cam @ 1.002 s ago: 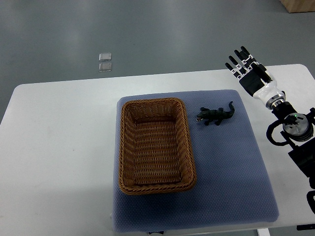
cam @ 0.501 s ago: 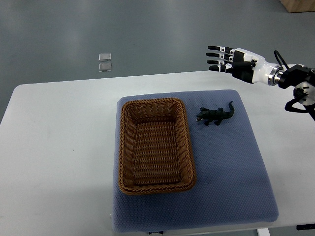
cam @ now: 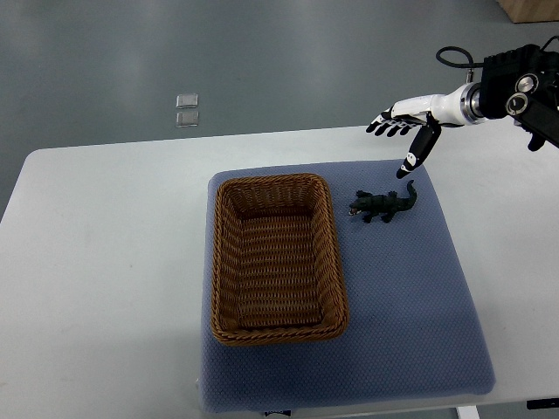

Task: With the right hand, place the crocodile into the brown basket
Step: 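Move the right hand over the toy crocodile and lower it, then close the right hand's fingers around the crocodile and lift it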

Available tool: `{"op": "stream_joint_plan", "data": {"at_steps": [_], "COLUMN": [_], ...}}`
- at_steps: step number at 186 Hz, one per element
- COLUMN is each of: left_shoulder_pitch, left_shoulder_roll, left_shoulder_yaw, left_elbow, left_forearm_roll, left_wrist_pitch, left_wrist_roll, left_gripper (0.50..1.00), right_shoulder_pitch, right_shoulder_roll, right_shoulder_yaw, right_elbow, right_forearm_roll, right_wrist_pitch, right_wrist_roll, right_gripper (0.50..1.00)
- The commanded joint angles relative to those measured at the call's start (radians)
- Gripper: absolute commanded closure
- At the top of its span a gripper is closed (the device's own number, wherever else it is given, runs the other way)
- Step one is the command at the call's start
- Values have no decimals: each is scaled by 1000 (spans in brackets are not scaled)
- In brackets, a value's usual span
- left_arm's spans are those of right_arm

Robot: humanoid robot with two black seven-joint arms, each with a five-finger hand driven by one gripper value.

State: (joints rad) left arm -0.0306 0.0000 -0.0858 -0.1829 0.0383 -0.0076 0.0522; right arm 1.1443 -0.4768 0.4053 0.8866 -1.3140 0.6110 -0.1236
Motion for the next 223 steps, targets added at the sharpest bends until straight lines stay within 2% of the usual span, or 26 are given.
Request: {"op": "stream_joint_plan", "data": {"at_steps": [1,39,68,82,171,223], "left_shoulder_pitch": [0,0,0,0,0,6], "left_shoulder_roll": [0,0,0,0,0,0], "left_shoulder_yaw": [0,-2,0,0,-2,-3], "left_elbow": [0,0,-1,0,0,2], "left_forearm_roll": [0,0,0,0,0,0], "left_wrist_pitch": [0,0,-2,-2,-2,0], "left_wrist_roll": [0,0,0,0,0,0], "left_gripper": [500,500,500,500,500,500], "right_shoulder_pitch": [-5,-43,-95,-103,-175,-176], "right_shoulder_roll": [15,18,33,37,41,43], "right_shoulder_yaw": [-10,-10,-11,-13,-30,-95], "right_elbow": [17,34,68,87,88,86], "right_forearm_roll": [-79,-74,-87,-88,-180,-205], "right_wrist_pitch": [0,-2,-68,-77,-154,-243], "right_wrist_roll": [-7,-14,-8,-8,22,30], "right_gripper": [572,570,570,572,574,583]}}
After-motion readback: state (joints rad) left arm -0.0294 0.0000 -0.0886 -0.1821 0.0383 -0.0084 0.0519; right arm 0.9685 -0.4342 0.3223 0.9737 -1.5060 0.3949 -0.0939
